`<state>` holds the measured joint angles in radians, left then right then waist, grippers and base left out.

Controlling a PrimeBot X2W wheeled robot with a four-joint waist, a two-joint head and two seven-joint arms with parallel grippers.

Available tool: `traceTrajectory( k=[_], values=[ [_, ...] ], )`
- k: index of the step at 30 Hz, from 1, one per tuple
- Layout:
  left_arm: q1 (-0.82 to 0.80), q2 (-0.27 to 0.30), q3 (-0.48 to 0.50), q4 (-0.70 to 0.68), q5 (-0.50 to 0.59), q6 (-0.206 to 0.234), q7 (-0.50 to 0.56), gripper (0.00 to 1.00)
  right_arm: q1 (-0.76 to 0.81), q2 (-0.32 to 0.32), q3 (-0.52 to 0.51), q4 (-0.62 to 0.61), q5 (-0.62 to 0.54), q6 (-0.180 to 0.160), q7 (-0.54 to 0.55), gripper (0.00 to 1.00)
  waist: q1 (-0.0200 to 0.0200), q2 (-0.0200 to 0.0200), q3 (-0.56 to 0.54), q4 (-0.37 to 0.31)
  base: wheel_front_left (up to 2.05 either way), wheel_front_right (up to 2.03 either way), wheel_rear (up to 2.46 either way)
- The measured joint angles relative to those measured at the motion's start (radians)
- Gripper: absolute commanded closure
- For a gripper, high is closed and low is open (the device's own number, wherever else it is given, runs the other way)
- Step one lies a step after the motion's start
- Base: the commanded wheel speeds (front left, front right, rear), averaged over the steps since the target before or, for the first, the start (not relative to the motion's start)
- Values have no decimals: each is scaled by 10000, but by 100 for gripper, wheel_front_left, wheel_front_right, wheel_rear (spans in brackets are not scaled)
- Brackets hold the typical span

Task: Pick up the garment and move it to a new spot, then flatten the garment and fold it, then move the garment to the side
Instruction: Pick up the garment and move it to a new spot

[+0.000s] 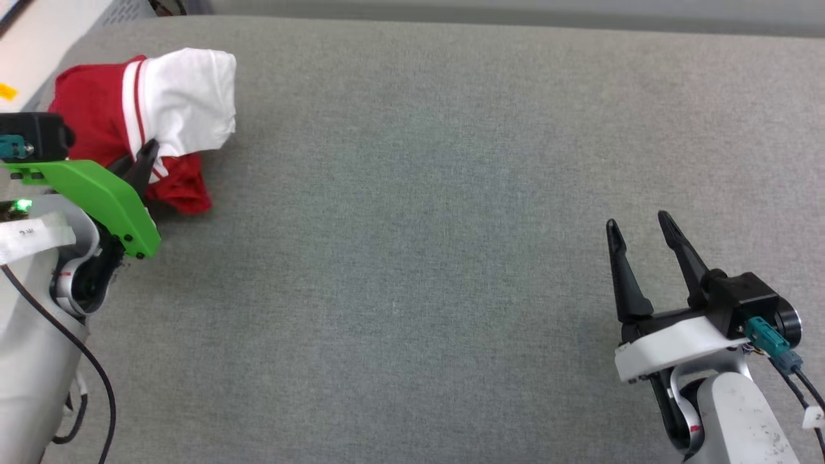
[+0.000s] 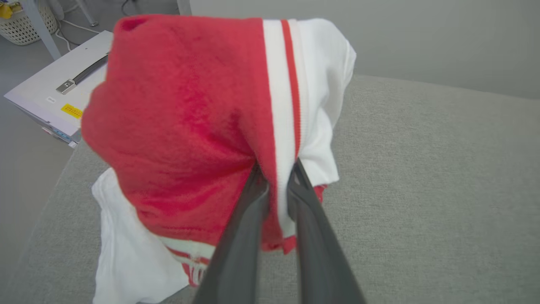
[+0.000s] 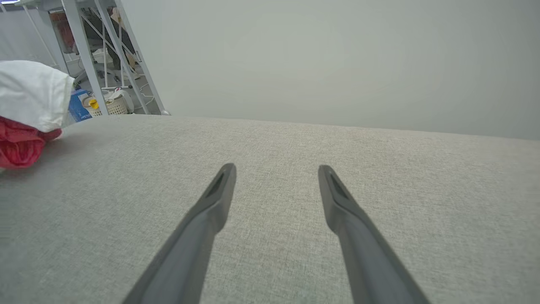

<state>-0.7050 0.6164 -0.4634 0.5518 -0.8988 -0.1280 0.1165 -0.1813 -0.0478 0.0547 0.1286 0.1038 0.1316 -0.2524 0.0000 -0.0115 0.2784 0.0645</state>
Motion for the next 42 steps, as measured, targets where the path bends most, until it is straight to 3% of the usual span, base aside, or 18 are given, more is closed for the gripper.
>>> traceTrajectory(
  k=[8,13,23,29,33,34,35,42],
  values=[
    [478,-566,-564,-1499,127,263,-4,100,477,0,-303,102,130,0,0,0,0,0,-1339,155,0,0,0],
    [726,-1200,-968,-2098,293,495,75,100,574,-4,-660,52,146,0,0,0,0,0,-1931,86,0,0,0],
    [803,-3335,-2418,-1923,715,713,-21,100,565,4,-1862,36,29,0,0,0,0,0,-2142,-854,0,0,0],
    [769,-4761,-3150,-924,1175,798,-336,100,457,-4,-2236,38,-117,0,0,0,-1,0,-1984,-1567,0,0,0],
    [681,-5373,-3754,-23,1304,786,-456,100,333,-6,-2188,35,-117,0,0,0,-1,0,-1811,-1981,0,0,0],
    [679,-5440,-3841,176,1323,779,-468,76,321,-6,-2150,33,-113,0,0,0,0,0,-1765,-2057,0,0,0],
    [678,-5499,-3992,399,1337,779,-523,0,307,-6,-2115,33,-113,0,0,0,-1,0,-1703,-2145,0,0,0],
    [457,-5609,-4512,1427,1371,736,-1174,0,291,-4,-1799,50,-46,0,0,0,0,0,-1262,-2485,0,0,0]
  ],
)
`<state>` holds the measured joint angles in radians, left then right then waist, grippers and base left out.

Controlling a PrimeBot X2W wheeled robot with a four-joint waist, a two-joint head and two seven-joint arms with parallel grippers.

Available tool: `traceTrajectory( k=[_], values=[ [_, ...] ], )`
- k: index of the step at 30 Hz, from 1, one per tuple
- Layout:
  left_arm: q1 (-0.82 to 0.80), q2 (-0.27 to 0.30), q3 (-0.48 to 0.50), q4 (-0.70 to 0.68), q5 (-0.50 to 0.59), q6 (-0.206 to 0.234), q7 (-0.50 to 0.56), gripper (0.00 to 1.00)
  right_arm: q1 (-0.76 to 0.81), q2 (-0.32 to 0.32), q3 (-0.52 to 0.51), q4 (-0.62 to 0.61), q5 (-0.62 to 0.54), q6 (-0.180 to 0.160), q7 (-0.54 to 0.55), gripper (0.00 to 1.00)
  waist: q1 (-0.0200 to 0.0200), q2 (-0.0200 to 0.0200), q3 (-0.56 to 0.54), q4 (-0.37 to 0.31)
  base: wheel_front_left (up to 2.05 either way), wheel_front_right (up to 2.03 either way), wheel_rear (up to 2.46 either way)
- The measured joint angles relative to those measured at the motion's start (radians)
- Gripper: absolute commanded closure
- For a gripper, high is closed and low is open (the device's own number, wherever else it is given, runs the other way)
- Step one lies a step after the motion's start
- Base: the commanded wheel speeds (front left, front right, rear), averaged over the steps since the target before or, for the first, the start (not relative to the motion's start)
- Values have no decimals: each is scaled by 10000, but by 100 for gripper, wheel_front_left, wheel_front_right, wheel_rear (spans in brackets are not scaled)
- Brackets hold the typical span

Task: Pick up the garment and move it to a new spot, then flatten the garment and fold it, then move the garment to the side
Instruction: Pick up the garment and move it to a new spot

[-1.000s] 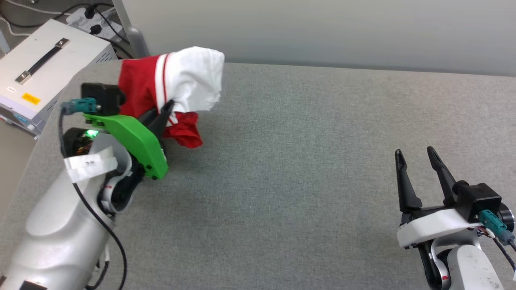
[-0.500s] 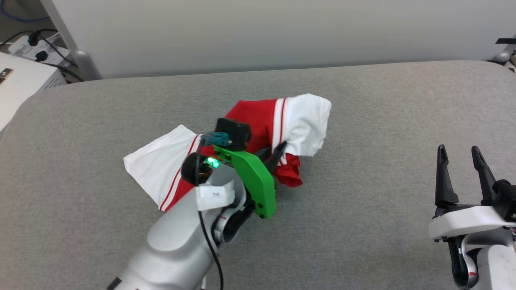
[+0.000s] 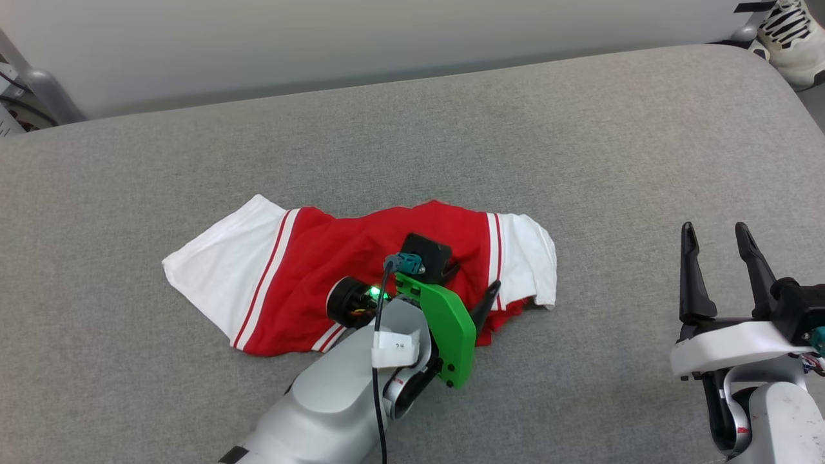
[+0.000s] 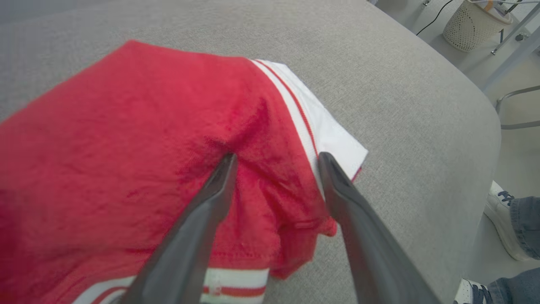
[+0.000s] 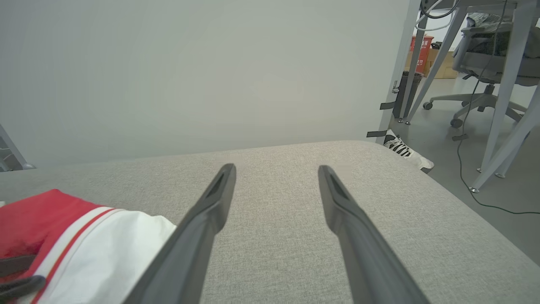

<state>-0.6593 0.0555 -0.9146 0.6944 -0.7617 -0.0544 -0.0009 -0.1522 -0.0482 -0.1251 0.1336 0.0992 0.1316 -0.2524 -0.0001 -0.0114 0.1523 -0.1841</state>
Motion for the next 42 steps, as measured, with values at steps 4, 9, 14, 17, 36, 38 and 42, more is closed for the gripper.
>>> traceTrajectory(
  k=[4,9,14,17,36,38,42],
  values=[
    [-252,-10,-46,180,-12,-81,-614,0,3,4,90,79,-4,0,0,0,0,0,32,123,0,0,0],
    [-515,-27,-90,146,-113,-121,-1281,0,17,0,61,226,-90,0,0,0,0,0,-133,468,0,0,0],
    [-779,40,77,138,-86,-13,-1939,0,96,6,12,347,-159,0,0,0,0,-1,-490,963,0,0,0],
    [-878,403,399,50,-31,151,-2272,0,166,4,-75,368,-176,0,0,0,0,0,-713,1256,0,0,0],
    [4234,3279,5726,-5097,2376,675,-2552,0,927,4,-224,253,-353,0,0,0,0,0,-1621,2412,0,0,0],
    [4943,2947,6176,-5461,2702,685,-2550,0,1047,4,-217,249,-359,0,0,0,0,0,-1638,2412,0,0,0],
    [5877,2144,6867,-5896,3292,654,-2552,0,1189,2,-121,209,-692,0,0,0,1,0,-1588,2415,0,0,0]
  ],
)
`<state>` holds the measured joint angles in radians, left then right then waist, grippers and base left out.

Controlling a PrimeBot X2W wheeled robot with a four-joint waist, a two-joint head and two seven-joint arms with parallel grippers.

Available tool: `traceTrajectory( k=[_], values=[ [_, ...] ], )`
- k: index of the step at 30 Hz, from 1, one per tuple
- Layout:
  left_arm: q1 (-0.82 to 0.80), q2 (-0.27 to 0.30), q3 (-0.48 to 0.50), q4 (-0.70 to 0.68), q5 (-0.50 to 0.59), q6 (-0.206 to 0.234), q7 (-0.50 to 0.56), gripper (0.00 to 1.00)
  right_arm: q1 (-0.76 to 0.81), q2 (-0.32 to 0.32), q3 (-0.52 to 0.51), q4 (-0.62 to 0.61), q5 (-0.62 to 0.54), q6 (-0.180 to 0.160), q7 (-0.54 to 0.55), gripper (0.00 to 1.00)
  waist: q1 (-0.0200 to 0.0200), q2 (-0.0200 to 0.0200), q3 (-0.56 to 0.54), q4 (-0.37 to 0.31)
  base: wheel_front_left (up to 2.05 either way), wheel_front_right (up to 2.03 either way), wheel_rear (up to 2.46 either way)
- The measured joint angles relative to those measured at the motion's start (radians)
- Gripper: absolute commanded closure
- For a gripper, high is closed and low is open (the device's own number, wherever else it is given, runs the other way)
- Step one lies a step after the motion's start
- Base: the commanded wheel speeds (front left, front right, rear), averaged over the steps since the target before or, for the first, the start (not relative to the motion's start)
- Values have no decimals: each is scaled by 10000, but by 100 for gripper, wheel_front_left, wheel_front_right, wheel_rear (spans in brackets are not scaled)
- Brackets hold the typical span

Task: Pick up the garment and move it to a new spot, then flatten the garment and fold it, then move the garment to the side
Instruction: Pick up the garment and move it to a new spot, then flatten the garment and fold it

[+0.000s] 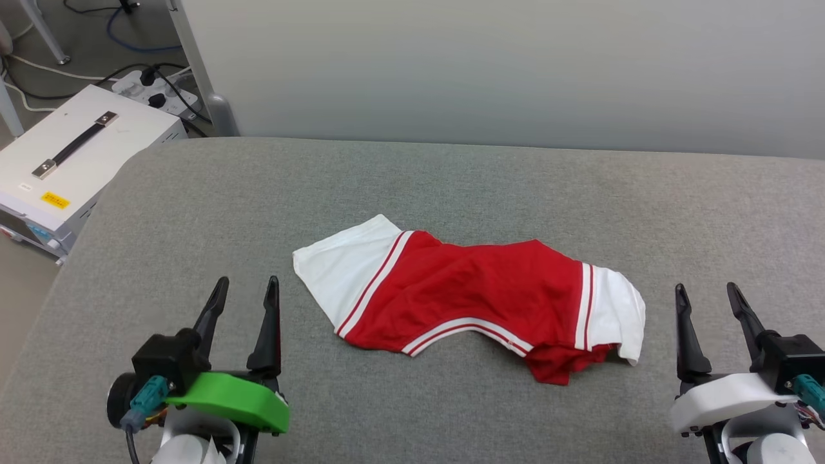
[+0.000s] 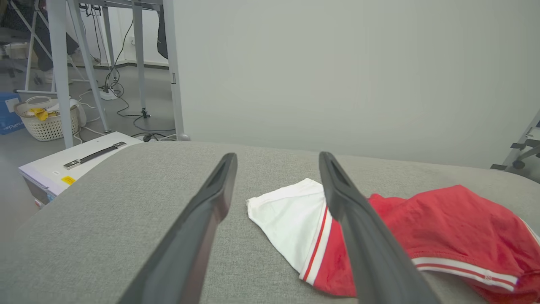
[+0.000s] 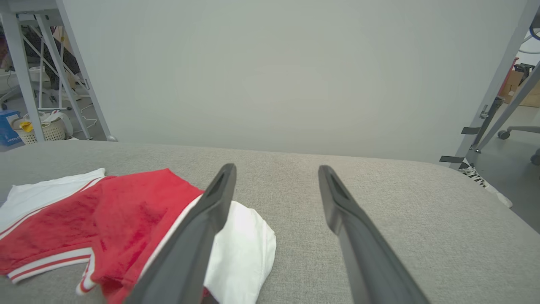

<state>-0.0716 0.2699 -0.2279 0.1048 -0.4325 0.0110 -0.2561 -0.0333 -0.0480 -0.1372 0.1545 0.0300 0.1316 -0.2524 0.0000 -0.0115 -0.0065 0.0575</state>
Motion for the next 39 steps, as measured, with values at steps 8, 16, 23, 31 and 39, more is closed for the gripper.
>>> traceTrajectory(
  k=[8,16,23,31,39],
  values=[
    [336,-648,926,-81,928,-696,0,0,81,-6,-61,247,-493,0,105,0,0,0,239,96,0,0,0],
    [275,-1183,1394,13,1482,-1139,0,0,-431,0,-247,589,-562,0,4013,0,0,0,715,323,0,0,0],
    [-141,-1392,1620,-81,1672,-1313,0,0,-1013,4,-290,495,-410,0,7198,0,0,0,1272,654,0,0,0],
    [-295,-1459,1682,-84,1941,-1346,0,0,-1244,-6,-382,658,-456,0,7917,0,0,0,1664,1228,0,0,0],
    [-388,-1404,1797,8,1941,-1360,0,0,-1264,-42,-263,1030,-665,-2,7839,100,0,0,1724,1414,0,0,0]
  ],
)
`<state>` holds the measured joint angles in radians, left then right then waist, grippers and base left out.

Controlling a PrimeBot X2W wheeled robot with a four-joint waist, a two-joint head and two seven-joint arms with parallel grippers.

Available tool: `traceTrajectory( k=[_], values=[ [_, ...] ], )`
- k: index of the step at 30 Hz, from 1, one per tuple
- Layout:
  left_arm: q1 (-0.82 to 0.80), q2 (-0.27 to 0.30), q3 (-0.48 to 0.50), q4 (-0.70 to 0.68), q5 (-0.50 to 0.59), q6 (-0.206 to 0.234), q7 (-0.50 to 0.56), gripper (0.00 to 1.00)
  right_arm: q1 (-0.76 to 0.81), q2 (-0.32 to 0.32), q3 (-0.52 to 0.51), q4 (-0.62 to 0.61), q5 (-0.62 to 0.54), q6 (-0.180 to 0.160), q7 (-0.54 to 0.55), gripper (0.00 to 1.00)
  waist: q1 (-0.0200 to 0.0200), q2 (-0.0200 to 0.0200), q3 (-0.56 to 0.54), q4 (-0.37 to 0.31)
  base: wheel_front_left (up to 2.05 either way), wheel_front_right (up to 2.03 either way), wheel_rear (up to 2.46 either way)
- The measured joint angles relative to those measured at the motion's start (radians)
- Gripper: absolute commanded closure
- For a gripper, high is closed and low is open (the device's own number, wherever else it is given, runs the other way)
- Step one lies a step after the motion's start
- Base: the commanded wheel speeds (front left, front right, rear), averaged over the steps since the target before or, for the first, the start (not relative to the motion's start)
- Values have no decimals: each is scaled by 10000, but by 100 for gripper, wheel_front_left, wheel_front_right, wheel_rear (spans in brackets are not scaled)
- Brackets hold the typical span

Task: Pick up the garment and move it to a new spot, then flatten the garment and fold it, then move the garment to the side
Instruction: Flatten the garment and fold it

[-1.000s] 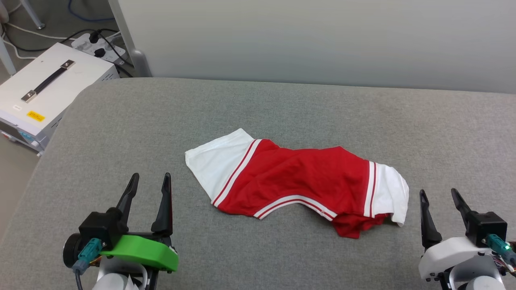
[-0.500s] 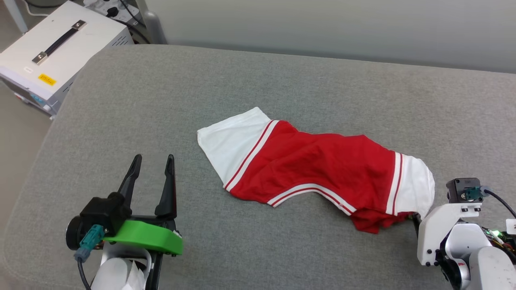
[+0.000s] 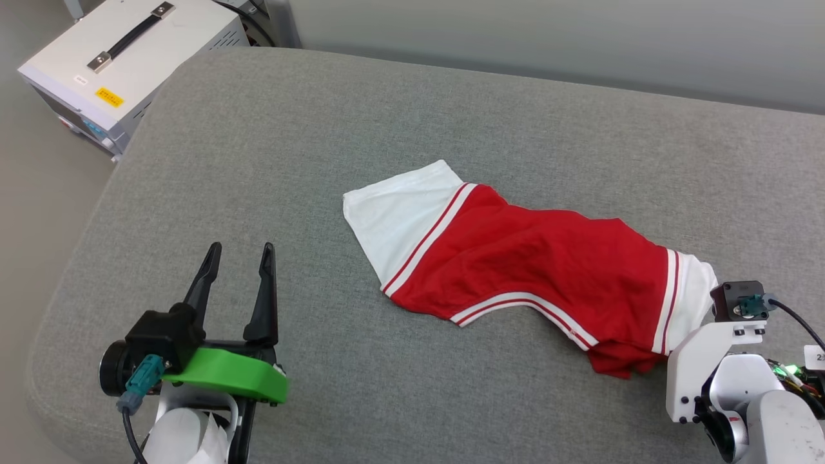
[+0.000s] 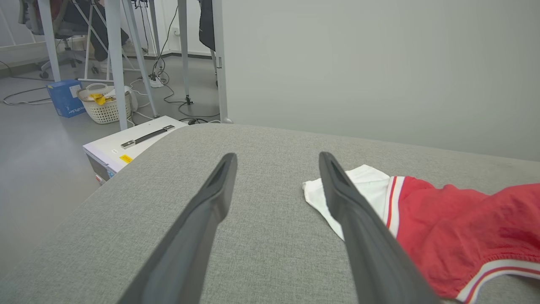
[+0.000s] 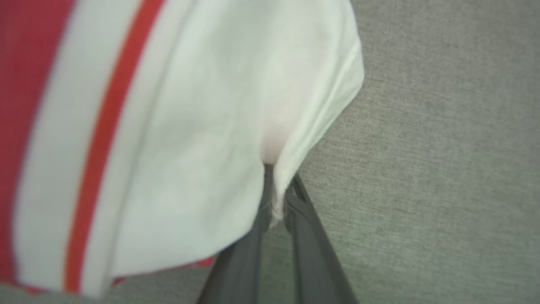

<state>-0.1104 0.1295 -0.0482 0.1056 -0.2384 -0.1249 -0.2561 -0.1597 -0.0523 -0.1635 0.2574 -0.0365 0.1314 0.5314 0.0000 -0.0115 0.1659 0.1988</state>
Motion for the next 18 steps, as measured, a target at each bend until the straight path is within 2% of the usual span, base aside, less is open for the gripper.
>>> traceTrajectory(
  k=[6,11,18],
  values=[
    [35,15,-50,119,0,-2,2,0,476,38,38,-31,173,2,-245,100,0,0,-335,-273,0,0,0],
    [178,17,46,211,-4,-2,0,0,1226,-25,12,-709,242,2,-15,100,0,0,-716,-608,0,0,0],
    [269,2,115,203,-6,-2,0,0,2155,-1246,-236,-1889,403,2,748,100,0,0,-1169,-1136,0,0,0]
  ],
)
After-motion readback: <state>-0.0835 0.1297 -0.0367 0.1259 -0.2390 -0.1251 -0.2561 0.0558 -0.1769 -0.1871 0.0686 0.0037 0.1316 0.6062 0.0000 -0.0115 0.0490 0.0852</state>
